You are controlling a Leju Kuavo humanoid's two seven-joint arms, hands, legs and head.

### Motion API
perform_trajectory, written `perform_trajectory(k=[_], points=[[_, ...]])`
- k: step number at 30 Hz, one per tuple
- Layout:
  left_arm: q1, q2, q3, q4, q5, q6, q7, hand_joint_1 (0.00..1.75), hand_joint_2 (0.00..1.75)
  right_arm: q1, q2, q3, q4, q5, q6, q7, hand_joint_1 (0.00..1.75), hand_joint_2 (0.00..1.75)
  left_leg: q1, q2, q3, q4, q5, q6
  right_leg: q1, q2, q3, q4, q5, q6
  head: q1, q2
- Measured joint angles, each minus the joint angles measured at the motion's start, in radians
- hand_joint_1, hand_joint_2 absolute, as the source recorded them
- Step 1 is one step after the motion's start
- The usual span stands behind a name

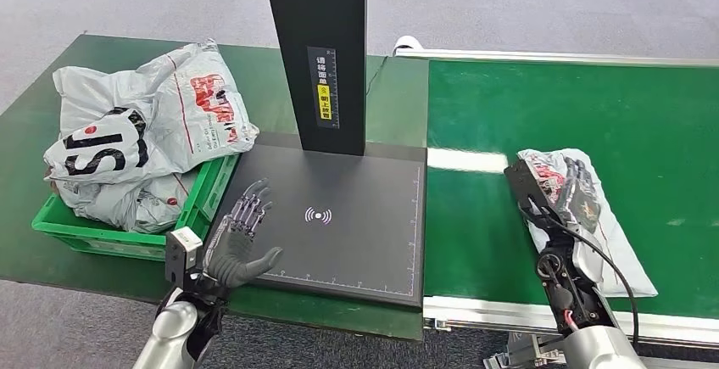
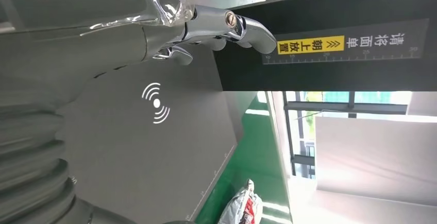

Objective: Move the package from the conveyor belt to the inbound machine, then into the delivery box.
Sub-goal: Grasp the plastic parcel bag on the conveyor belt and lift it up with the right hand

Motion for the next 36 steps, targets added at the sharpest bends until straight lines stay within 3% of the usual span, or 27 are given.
perform_trajectory(k=[2, 4, 14, 20, 24, 29, 33, 34, 36], points=[[0.002, -0.001, 0.0, 0.0, -0.004, 0.002, 0.005, 0.0, 1.75, 0.001, -0.02, -0.002, 0.026, 0.103, 0.012, 0.1, 0.0, 1.75, 0.0, 0.0, 0.0, 0.0, 0.0, 0.0, 0.0, 0.0, 0.0, 0.0, 0.0, 0.0, 0.0, 0.0], [0.002, -0.002, 0.0, 0.0, -0.007, 0.003, 0.008, 0.0, 1.75, 0.003, -0.033, -0.006, 0.044, 0.155, 0.029, 0.136, 0.0, 1.75, 0.0, 0.001, 0.0, 0.0, 0.0, 0.0, 0.0, 0.001, 0.0, 0.0, 0.0, 0.0, 0.0, 0.0], [0.002, -0.006, 0.0, 0.0, -0.008, 0.004, 0.011, 0.0, 1.75, 0.003, -0.049, -0.012, 0.085, 0.189, 0.045, 0.159, 0.0, 1.75, 0.0, 0.001, 0.0, 0.0, 0.0, 0.0, 0.0, 0.001, 0.0, 0.0, 0.0, 0.0, 0.0, 0.0], [0.002, -0.011, 0.0, 0.001, -0.021, 0.005, 0.014, 0.0, 1.75, 0.012, -0.047, -0.036, 0.094, 0.321, 0.189, 0.217, 0.0, 1.75, 0.0, 0.0, 0.0, 0.0, 0.0, 0.0, 0.0, 0.001, 0.0, 0.0, 0.0, 0.0, 0.0, 0.0], [0.002, -0.013, 0.0, 0.002, -0.024, 0.005, 0.015, 0.0, 1.75, 0.017, -0.046, -0.043, 0.094, 0.341, 0.214, 0.219, 0.0, 1.75, 0.0, 0.0, 0.0, 0.0, 0.0, 0.0, 0.0, 0.001, 0.0, 0.0, 0.0, 0.0, 0.0, 0.0], [0.01, -0.028, 0.005, 0.002, -0.042, 0.001, 0.035, 0.0, 1.75, 0.036, -0.031, -0.092, 0.091, 0.417, 0.311, 0.209, 0.0, 1.75, 0.0, 0.0, 0.0, 0.0, 0.0, 0.0, 0.0, 0.0, 0.0, 0.0, 0.0, 0.0, 0.0, 0.0], [0.013, -0.032, 0.008, 0.002, -0.046, 0.0, 0.038, 0.0, 1.75, 0.04, -0.024, -0.109, 0.089, 0.422, 0.32, 0.202, 0.03, 1.75, 0.0, 0.0, 0.0, 0.0, 0.0, 0.0, 0.0, 0.0, 0.0, 0.0, 0.0, 0.0, 0.0, 0.0], [0.013, -0.032, 0.008, 0.002, -0.046, 0.0, 0.038, 0.0, 1.75, 0.04, -0.023, -0.112, 0.089, 0.423, 0.327, 0.197, 0.25, 1.75, 0.0, 0.0, 0.001, 0.0, 0.0, 0.0, 0.0, 0.0, 0.0, 0.0, 0.0, 0.0, 0.0, 0.0], [0.013, -0.033, 0.009, 0.002, -0.049, -0.001, 0.038, 0.0, 1.75, 0.042, -0.02, -0.116, 0.088, 0.426, 0.347, 0.181, 0.97, 1.75, 0.0, 0.0, 0.001, 0.0, 0.0, 0.0, 0.0, 0.0, 0.001, 0.0, 0.0, 0.0, 0.0, 0.0]])
